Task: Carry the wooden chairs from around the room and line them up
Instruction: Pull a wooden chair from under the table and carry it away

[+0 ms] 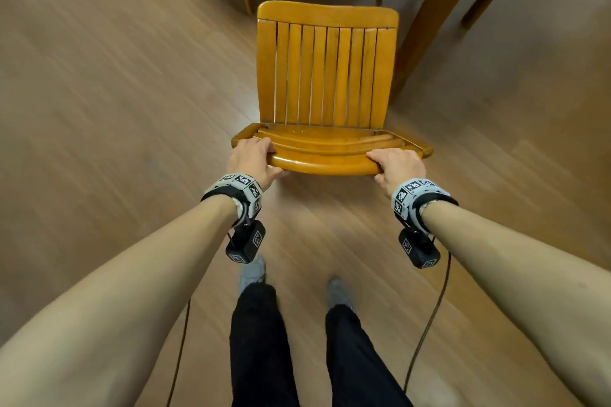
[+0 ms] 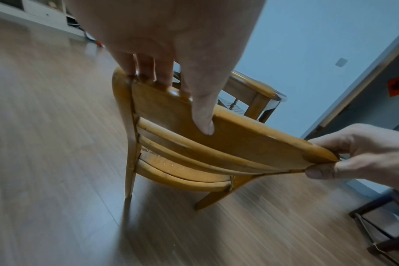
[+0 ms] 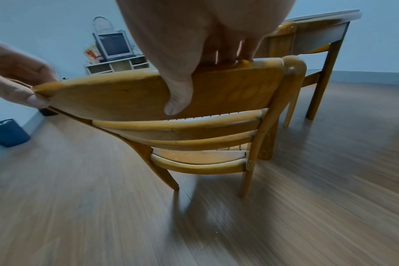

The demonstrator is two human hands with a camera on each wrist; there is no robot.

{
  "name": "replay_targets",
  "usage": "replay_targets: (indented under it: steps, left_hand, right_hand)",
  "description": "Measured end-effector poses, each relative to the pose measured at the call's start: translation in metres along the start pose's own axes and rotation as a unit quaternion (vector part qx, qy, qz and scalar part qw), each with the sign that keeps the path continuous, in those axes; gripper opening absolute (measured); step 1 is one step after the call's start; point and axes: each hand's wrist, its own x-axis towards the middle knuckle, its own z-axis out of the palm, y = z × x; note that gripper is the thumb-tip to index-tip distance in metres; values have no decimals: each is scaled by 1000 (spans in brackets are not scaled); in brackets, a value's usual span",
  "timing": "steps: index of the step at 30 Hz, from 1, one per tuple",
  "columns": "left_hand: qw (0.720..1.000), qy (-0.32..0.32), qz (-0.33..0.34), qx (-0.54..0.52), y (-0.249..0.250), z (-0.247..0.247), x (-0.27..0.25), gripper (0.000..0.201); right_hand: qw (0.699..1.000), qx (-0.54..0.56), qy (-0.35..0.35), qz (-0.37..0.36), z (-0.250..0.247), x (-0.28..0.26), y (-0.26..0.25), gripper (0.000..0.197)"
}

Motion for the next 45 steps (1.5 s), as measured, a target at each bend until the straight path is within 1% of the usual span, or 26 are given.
replay_targets:
  steps: [4, 8, 11, 14, 16, 20, 25, 30, 37, 41, 44, 45]
  left_hand:
    - [999, -5, -45, -1, 42, 25, -58, 47]
    - [998, -13, -66, 15, 78, 48, -105, 50]
    - [996, 1, -84, 19, 99, 61, -135, 48]
    - [994, 12, -107, -1, 116, 78, -165, 46]
    - [993, 16, -113, 1, 130, 89, -186, 46]
    - [991, 37, -129, -7, 160, 121, -230, 47]
    - [987, 50, -154, -8, 204, 160, -282, 47]
    - [982, 48, -180, -16, 245, 184, -311, 46]
    - [971, 71, -224, -52, 308, 207, -341, 47]
    - [958, 85, -262, -78, 357, 216, -355, 47]
    - [952, 100, -276, -93, 400, 223, -368, 46]
    - [949, 101, -282, -97, 415, 226, -373, 46]
  right_hand:
    - [999, -9, -2, -40, 11, -36, 40, 32]
    - [997, -14, -7, -73, 25, -69, 74, 32]
    - [995, -5, 4, -96, 34, -89, 94, 31]
    - [993, -4, 9, -120, 45, -109, 111, 31]
    - [991, -17, 10, -135, 52, -125, 124, 30]
    - [986, -34, 8, -163, 68, -158, 152, 34]
    - [980, -60, -9, -188, 86, -201, 192, 44]
    - [975, -71, -9, -208, 95, -225, 230, 54]
    - [967, -67, -2, -245, 93, -240, 284, 53]
    - [960, -61, -10, -273, 84, -247, 323, 43]
    - [954, -59, -9, -293, 75, -253, 358, 26]
    - [953, -60, -12, -297, 72, -255, 370, 24]
